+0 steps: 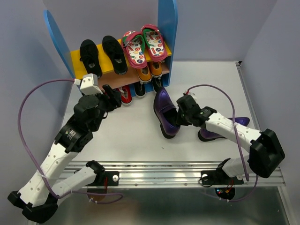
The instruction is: Place and organize the shoes onto the shoe shelf
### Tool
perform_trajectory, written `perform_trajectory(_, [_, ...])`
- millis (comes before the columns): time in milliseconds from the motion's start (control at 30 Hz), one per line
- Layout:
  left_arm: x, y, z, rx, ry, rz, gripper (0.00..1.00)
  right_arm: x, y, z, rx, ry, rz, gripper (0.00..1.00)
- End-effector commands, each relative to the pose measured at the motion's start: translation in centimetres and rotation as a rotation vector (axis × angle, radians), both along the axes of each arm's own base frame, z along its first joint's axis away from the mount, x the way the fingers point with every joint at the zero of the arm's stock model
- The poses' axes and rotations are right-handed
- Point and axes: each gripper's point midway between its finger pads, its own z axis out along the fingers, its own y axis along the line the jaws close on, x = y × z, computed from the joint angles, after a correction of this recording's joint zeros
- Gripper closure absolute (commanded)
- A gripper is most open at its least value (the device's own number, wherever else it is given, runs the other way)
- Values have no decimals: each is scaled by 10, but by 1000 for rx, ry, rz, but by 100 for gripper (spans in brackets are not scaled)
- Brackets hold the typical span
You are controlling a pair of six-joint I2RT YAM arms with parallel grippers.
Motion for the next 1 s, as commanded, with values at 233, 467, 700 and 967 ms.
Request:
perform_trajectory(233, [-51, -78, -113, 15, 301, -159, 33, -18, 50, 1, 21, -36, 86, 99])
perform_trajectory(467, [-82, -109, -185, -27, 495, -217, 33, -14, 56, -6, 61, -41, 60, 99])
perform_trajectory(700, [-85, -126, -199, -134, 541, -227, 20, -21, 77, -13, 84, -52, 81, 99])
perform_trajectory(967, [-87, -140, -207, -102, 616, -240, 14, -21, 64, -2, 28, -94, 34, 33])
